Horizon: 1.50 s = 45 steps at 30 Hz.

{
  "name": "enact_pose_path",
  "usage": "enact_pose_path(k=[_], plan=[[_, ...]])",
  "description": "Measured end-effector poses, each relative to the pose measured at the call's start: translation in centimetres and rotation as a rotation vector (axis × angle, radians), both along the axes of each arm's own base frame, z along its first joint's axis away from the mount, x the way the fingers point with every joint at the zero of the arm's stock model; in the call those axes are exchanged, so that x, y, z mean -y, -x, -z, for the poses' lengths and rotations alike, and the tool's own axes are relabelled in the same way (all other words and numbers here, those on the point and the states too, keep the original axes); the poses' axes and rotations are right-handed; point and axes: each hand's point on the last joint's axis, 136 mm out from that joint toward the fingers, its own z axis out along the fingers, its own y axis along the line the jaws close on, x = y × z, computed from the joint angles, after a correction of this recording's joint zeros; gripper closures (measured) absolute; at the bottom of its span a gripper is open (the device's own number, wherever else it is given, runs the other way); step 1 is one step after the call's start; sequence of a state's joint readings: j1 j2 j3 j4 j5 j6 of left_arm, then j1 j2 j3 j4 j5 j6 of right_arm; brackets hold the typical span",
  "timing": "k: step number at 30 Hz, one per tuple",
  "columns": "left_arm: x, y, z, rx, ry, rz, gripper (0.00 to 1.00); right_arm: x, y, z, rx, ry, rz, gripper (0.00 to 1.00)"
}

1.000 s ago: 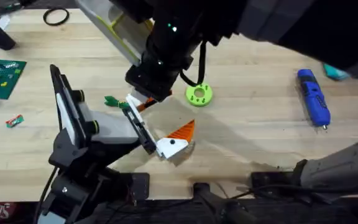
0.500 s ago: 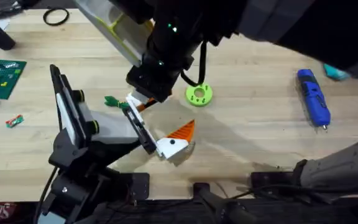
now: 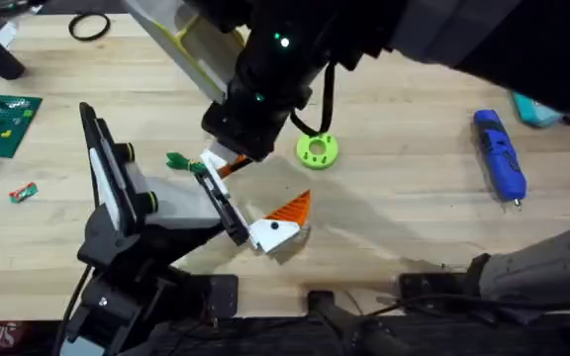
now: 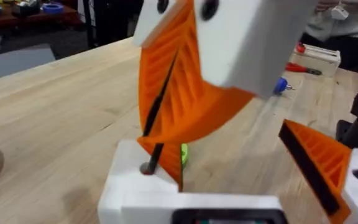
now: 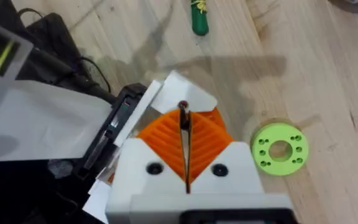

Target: Pick up the gripper from the table and insert it into the empty holder that is missing its gripper. Then pick up a screw, insert it into the mounting hole, and use the screwdriver to tighten it. Finally, clean up the table by picking up the vegetable and placing it into the bucket.

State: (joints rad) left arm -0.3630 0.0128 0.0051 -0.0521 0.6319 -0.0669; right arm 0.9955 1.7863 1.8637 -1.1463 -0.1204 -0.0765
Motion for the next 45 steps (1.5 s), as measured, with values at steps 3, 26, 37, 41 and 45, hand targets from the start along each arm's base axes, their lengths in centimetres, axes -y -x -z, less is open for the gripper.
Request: enact_pose_path(k=[3, 26, 37, 41, 45], plan=[[0.0, 0.0, 0.0, 0.000, 0.000, 0.000, 0.011, 0.0, 0.0, 0.0, 0.000, 0.000, 0.000, 0.998], [0.0, 0.0, 0.0, -0.001, 0.000, -0.001, 0.011, -0.2, -0.1, 0.6, -0.006, 0.010, 0.000, 0.998], [0.0, -0.1, 0.0, -0.003, 0.001, -0.005, 0.011, -0.5, -0.4, 0.8, -0.004, 0.008, -0.002, 0.998], [-0.1, -0.1, 0.0, -0.001, 0.000, -0.005, 0.011, -0.9, -0.6, 0.7, 0.004, -0.006, -0.002, 0.998], [-0.1, -0.1, 0.0, -0.001, 0.000, -0.005, 0.011, -1.0, -0.7, 0.7, 0.008, -0.010, -0.002, 0.998]])
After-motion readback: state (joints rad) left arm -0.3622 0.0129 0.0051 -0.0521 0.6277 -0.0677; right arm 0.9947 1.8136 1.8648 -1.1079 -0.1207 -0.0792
